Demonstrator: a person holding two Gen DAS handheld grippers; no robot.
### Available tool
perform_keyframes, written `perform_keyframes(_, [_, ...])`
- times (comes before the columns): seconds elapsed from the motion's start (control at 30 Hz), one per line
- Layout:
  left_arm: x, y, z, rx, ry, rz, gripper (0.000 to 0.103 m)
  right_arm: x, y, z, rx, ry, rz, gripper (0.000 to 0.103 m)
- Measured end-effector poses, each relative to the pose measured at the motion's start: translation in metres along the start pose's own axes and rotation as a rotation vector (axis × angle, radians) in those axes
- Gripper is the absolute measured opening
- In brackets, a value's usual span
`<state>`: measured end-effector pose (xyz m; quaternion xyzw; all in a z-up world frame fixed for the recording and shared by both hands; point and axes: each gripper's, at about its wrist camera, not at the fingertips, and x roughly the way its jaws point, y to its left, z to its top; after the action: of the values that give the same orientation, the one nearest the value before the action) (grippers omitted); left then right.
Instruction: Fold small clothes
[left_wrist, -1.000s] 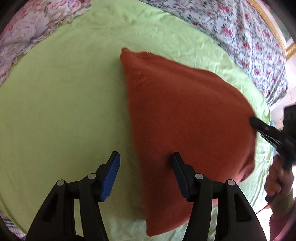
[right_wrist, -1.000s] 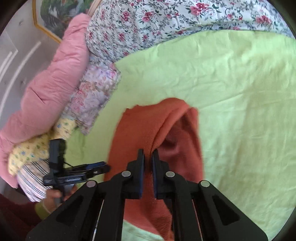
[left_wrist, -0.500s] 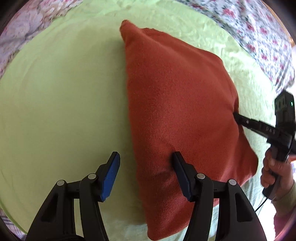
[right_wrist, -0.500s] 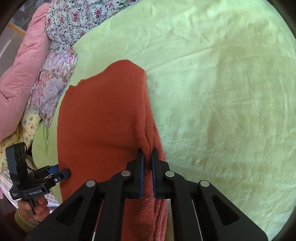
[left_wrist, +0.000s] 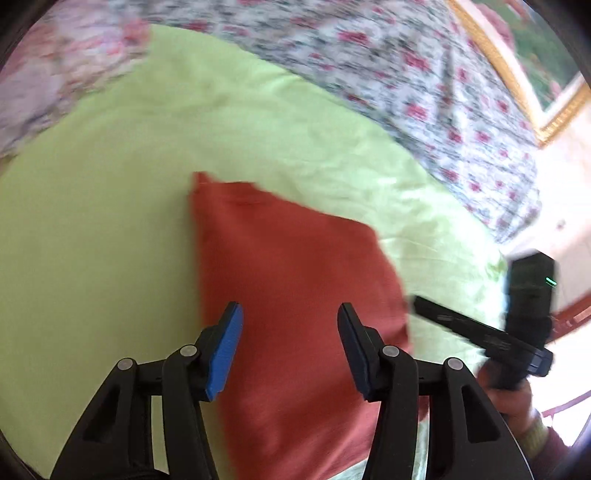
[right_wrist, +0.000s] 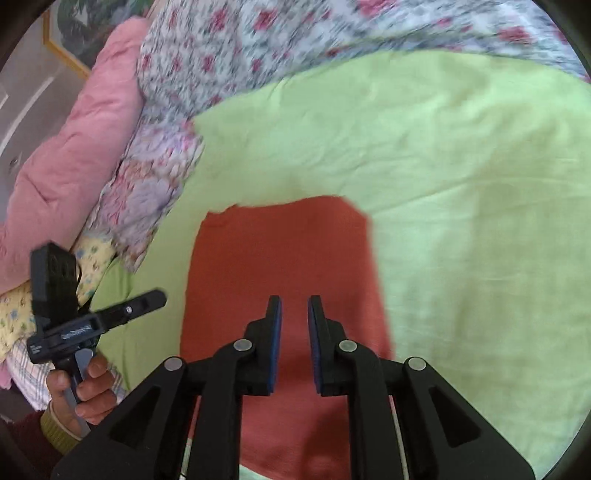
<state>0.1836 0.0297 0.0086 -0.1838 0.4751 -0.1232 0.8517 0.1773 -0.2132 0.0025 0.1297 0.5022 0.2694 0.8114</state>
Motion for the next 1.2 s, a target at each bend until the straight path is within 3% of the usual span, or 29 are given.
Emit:
perform_keyframes(0.07, [0.021,0.001,0.005,0.018,0.044,0.03,0.047,0.021,-0.009,0.006,0.022,0.033,-0.034,0.015])
perform_keyframes(0.1, [0.04,0.006,0.008,0.019,0.089,0.079,0.035,0.03,-0.015,0.008,0.034,0.05,-0.069,0.015])
perform_keyframes(0.2, [0.071,0.022,0.012,0.015,0.127,0.123,0.035,0.058,-0.04,0.01,0.086,0.113,-0.101,0.004])
perform_keyframes(0.33, [0.066,0.018,0.017,0.007,0.121,0.139,0.034,0.056,-0.042,0.018,0.071,0.098,-0.117,0.002])
perform_keyframes(0.43, [0.045,0.006,0.009,0.04,0.102,0.143,0.031,0.032,-0.032,0.016,0.072,0.046,-0.111,0.007])
perform_keyframes(0.63, [-0.004,-0.007,-0.046,0.063,0.106,0.031,0.032,-0.022,-0.009,-0.019,0.029,-0.004,-0.042,0.007])
perform_keyframes(0.83, [-0.036,-0.014,-0.113,0.08,0.109,-0.017,0.032,-0.036,-0.001,-0.084,0.008,0.087,-0.018,0.009])
perform_keyframes(0.9, [-0.026,-0.013,-0.127,0.088,0.139,0.02,0.031,-0.033,-0.008,-0.102,0.018,0.109,-0.055,0.009])
perform_keyframes(0.97, [-0.017,-0.006,-0.138,0.092,0.157,0.042,0.03,-0.027,-0.02,-0.113,0.034,0.131,-0.153,0.009])
perform_keyframes(1.07, [-0.006,-0.004,-0.148,0.108,0.174,0.065,0.027,-0.023,-0.039,-0.118,0.118,0.121,-0.128,0.009])
perform_keyframes(1.2, [-0.004,-0.012,-0.157,0.151,0.169,0.097,0.027,-0.022,-0.035,-0.12,0.126,0.108,-0.146,0.009])
